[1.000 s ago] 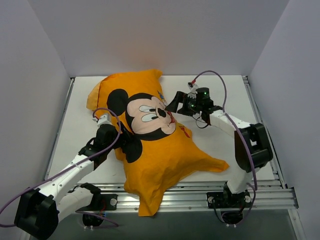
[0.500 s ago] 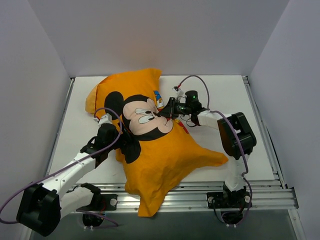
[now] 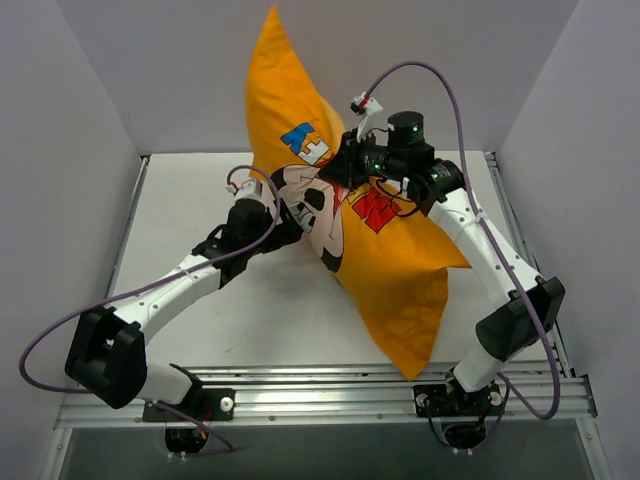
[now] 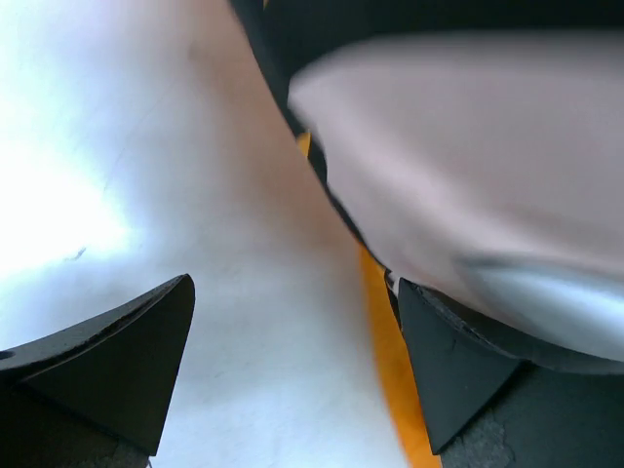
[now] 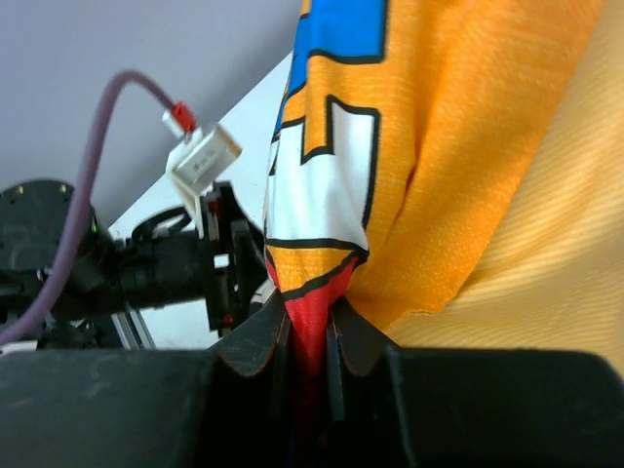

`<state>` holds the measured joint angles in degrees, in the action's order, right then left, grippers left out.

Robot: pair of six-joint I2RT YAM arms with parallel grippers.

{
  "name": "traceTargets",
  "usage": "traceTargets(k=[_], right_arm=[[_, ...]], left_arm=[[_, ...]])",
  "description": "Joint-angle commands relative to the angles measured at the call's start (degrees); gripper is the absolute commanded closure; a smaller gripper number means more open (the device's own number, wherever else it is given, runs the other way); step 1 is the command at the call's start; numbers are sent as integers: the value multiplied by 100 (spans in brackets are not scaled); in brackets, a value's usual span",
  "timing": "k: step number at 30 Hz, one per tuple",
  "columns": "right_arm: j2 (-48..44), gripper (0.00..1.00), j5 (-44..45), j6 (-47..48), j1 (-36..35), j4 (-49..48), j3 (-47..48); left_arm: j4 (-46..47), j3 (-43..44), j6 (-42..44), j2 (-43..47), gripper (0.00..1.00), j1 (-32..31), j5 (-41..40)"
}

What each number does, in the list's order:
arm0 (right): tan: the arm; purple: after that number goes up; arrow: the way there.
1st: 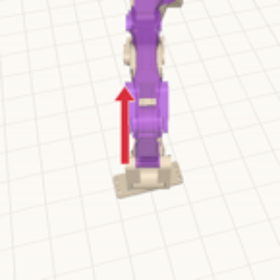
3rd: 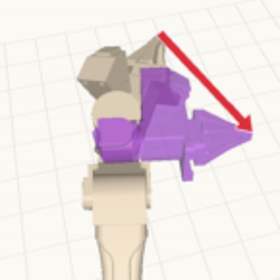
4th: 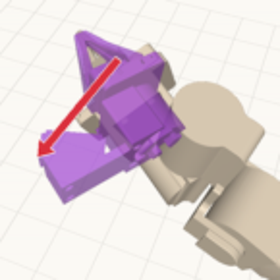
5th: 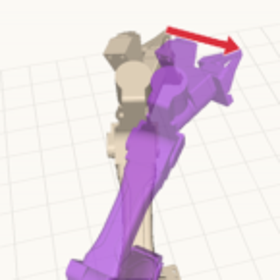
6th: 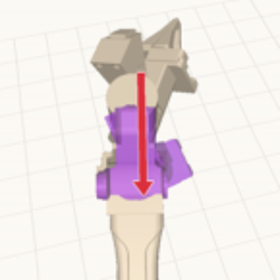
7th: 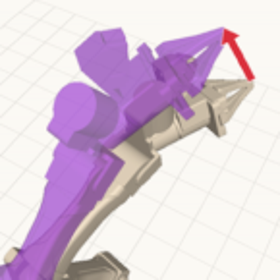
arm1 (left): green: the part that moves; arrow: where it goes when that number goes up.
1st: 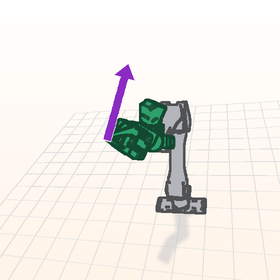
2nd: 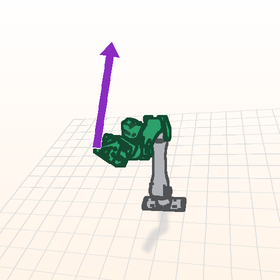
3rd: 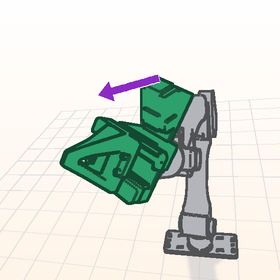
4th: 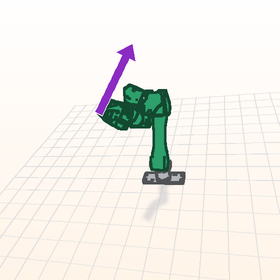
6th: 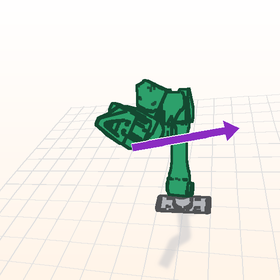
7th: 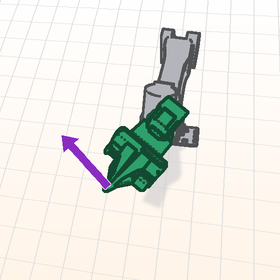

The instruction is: Remove the pillowcase from the pillow

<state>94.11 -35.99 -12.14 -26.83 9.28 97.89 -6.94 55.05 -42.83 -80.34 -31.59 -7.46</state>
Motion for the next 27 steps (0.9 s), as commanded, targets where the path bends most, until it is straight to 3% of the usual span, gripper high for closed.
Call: traceTargets(k=[1,4,5,8,12,15,20,27], right_arm=[[-279,100,-269,247,-349,285,188],[-200,87,100,352,-726,522,-295],[-173,74,301,370,-1014,548,-444],[-182,54,539,406,-1464,680,-876],[-568,39,1495,240,-2010,795,-1157],[-972,33,2042,37,-2072,873,-1307],[-1596,27,3113,-323,-2089,1076,-1737],[-2264,26,3159,-789,-2142,1252,-3053]], left_arm=[[431,367,-59,377,6,4,-167],[-43,-177,-103,1088,6,4,-413],[-210,-492,-112,1595,6,4,-466],[-1044,-907,-120,2467,6,4,-659],[-2544,-1075,-42,4065,6,4,-800],[-3267,-847,81,4604,6,13,-792],[-3630,-259,538,4501,6,31,-844],[-3121,252,1189,3043,6,109,-800]])
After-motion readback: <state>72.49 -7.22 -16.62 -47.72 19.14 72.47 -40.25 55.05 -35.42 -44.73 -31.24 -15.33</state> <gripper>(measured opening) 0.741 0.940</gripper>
